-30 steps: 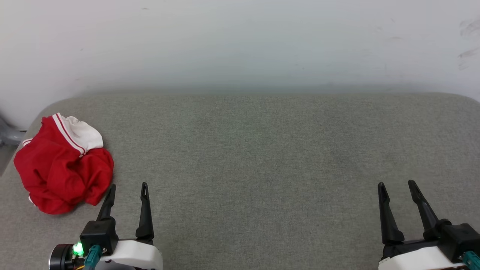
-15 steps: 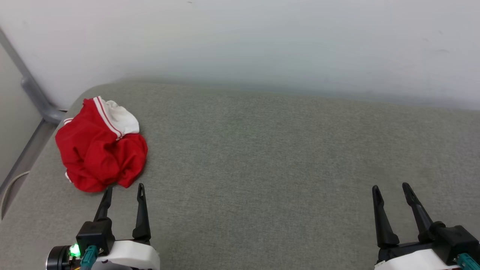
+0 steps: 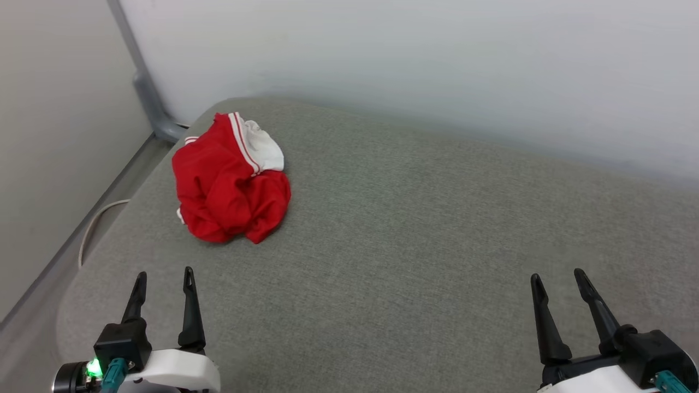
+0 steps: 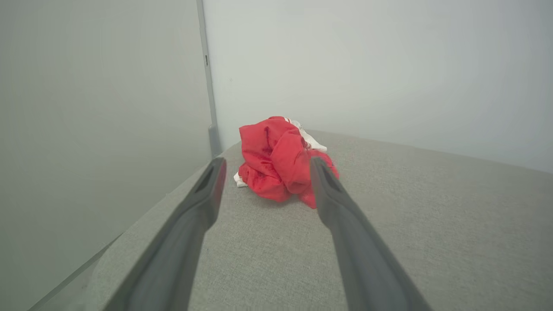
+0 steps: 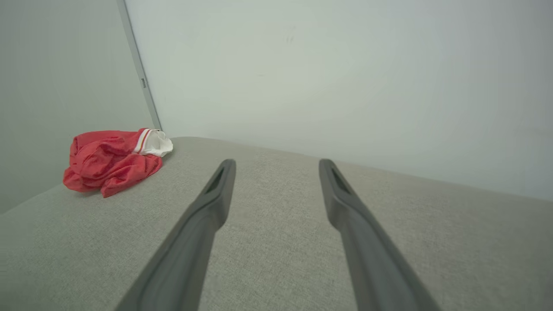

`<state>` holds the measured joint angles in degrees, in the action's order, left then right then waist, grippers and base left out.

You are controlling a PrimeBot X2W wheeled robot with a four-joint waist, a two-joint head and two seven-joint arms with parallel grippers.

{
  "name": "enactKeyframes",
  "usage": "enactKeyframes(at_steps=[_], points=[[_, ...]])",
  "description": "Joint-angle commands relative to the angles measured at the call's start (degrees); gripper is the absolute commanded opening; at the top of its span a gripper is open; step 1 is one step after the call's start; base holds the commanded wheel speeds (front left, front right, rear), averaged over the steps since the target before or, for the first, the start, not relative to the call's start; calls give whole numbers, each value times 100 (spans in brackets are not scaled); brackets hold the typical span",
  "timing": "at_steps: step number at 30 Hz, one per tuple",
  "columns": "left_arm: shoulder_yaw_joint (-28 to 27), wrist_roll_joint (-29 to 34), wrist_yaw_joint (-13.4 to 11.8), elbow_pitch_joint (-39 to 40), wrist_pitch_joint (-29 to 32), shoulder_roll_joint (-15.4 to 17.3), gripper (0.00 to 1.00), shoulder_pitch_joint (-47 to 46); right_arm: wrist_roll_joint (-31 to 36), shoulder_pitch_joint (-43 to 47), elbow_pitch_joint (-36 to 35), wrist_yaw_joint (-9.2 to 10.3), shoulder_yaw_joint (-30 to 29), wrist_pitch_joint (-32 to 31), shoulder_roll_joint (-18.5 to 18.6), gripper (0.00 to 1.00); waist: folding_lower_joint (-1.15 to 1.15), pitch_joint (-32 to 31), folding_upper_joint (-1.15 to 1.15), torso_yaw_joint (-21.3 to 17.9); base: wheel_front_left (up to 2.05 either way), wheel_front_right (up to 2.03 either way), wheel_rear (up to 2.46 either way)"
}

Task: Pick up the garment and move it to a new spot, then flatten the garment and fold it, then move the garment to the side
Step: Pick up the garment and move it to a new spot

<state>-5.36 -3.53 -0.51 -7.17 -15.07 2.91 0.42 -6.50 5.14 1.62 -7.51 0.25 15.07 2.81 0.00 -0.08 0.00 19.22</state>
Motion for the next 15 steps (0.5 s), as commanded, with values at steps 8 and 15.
enactKeyframes(at_steps=[8,15], points=[[-190,-118,-27,-23,-16,-1,100,67,38,31,-22,4,76,15,13,100,0,2,0,572,0,0,0],[-297,-177,-48,6,-16,-1,100,160,33,45,-27,4,104,15,13,100,0,-27,0,721,0,0,0]])
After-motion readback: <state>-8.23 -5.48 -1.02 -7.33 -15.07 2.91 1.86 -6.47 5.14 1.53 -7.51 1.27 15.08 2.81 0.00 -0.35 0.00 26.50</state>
